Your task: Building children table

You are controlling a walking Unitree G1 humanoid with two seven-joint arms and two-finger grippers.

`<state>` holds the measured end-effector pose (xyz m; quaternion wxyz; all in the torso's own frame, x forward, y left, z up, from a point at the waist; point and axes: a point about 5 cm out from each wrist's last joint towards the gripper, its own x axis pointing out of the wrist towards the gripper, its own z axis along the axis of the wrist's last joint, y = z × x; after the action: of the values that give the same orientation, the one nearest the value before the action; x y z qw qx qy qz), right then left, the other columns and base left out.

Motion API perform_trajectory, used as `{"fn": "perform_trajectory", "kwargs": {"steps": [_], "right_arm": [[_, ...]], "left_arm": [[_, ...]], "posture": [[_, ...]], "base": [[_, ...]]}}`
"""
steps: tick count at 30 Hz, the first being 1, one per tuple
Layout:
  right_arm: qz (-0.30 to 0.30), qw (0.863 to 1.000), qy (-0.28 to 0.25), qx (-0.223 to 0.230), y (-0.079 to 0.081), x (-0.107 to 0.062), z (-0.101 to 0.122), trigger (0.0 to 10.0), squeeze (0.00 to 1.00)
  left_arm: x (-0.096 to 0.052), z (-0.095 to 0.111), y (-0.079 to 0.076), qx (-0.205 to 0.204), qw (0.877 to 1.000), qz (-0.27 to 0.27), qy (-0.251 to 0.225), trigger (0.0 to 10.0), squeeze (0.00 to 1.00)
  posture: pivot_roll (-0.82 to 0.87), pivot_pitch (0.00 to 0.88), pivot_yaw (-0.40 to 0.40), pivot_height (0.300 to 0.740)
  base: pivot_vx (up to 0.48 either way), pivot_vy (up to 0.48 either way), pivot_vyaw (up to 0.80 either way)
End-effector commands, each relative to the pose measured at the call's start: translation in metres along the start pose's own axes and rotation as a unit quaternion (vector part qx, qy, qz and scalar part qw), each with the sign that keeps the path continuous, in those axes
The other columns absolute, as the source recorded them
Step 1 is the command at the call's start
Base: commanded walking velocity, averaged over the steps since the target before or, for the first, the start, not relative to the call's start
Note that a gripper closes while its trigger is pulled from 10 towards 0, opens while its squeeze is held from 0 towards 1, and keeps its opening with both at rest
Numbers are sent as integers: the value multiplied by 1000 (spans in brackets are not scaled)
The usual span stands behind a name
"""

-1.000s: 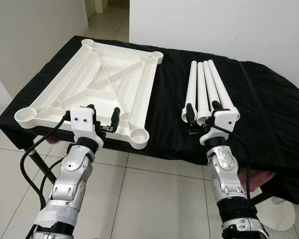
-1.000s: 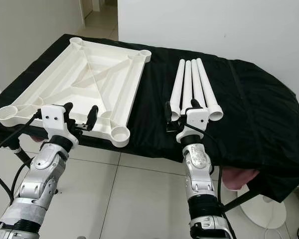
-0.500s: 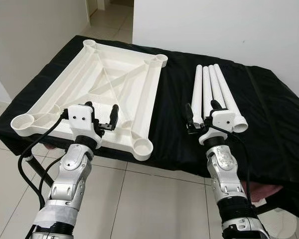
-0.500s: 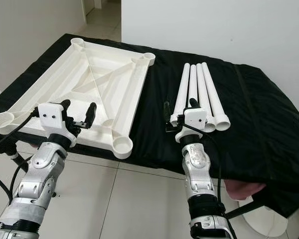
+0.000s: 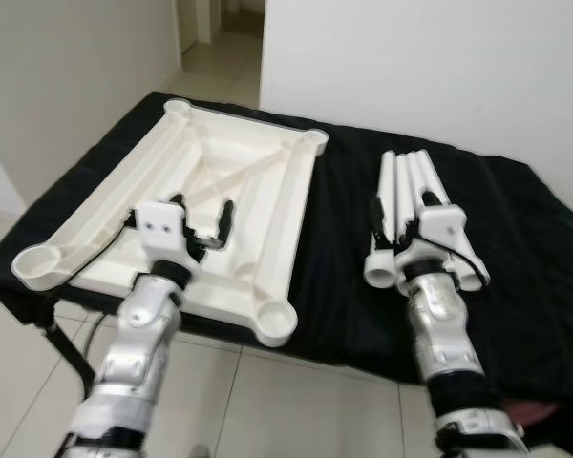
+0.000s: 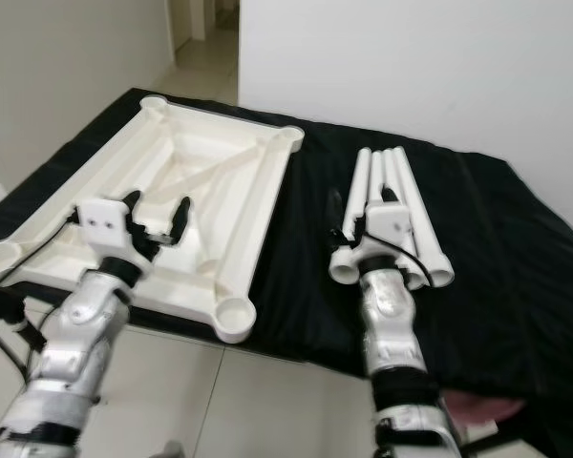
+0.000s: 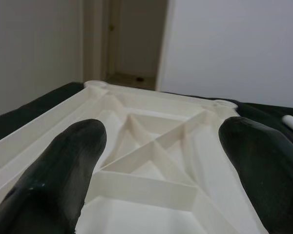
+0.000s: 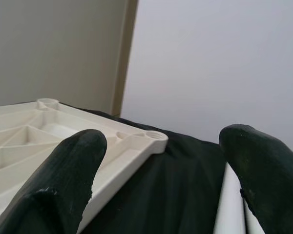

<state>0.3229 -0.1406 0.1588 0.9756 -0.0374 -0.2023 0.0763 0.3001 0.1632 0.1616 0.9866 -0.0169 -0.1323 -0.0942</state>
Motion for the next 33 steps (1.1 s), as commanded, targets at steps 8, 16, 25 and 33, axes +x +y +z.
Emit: {"fn": "perform_trajectory", "kwargs": {"steps": [8,16,25,33], "right_arm": [[-20,1000,13,-15,-16,-4,-5,10000,0],[-38,998,51,-19,-19,7,-9,10000,0],[-61,995,81,21,-14,16,-10,10000,0],[-88,985,122,82,6,16,-17,10000,0]], "left_arm": [[5,0,-19,-16,999,-29,-8,10000,0],[18,5,-39,-26,995,-93,9,10000,0],[23,6,-59,-46,983,-177,19,10000,0],[18,3,-70,-40,976,-210,32,10000,0]], "posture": [[14,0,-80,740],[-4,0,-68,740],[-36,0,-49,740],[-40,0,-27,740]], "base": [[34,0,0],[0,0,0],[0,0,0],[0,0,0]]}}
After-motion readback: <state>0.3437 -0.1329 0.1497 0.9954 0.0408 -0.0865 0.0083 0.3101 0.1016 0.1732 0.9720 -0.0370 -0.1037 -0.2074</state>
